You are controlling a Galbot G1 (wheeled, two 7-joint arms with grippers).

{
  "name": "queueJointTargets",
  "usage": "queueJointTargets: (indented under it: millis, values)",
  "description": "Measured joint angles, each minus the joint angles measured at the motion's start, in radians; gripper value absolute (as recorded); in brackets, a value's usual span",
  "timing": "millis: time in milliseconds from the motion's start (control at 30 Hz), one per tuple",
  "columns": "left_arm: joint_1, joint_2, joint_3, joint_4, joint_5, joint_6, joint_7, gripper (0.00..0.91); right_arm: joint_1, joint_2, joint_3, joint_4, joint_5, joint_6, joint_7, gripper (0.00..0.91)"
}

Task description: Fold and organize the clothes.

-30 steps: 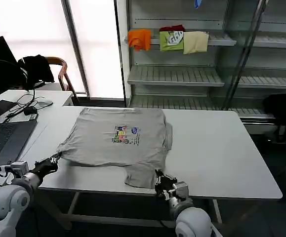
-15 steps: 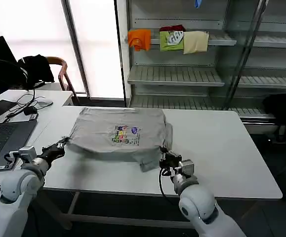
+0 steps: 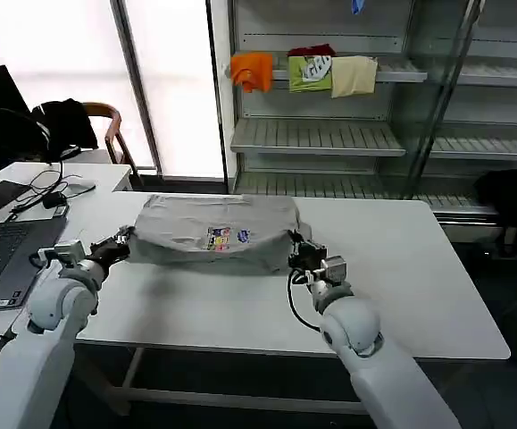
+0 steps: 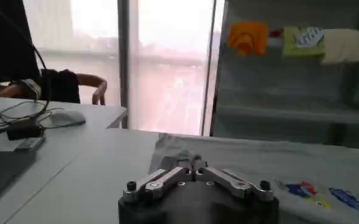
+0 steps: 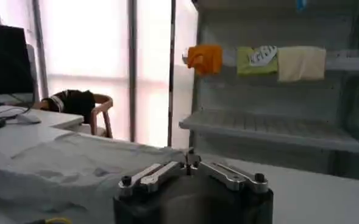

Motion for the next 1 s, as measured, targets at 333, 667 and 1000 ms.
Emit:
queueJointTargets:
  millis: [333, 667, 1000]
  values:
    - [-0.065, -0.029, 0.040, 0.128, 0.051, -0.053, 0.016, 0.010, 0.027, 0.008, 0.005, -0.125, -0.047, 0.052, -0.027, 0.000]
    - [-0.070, -0.036, 0.050, 0.200, 0.082, -0.114, 0.056, 0.020, 0.032, 0.018, 0.001, -0.198, -0.071, 0.078, -0.043, 0.000]
    - [-0.096, -0.041, 0.069, 0.265, 0.122, -0.148, 0.073, 0.020, 0.029, 0.024, -0.012, -0.221, -0.066, 0.077, -0.044, 0.000]
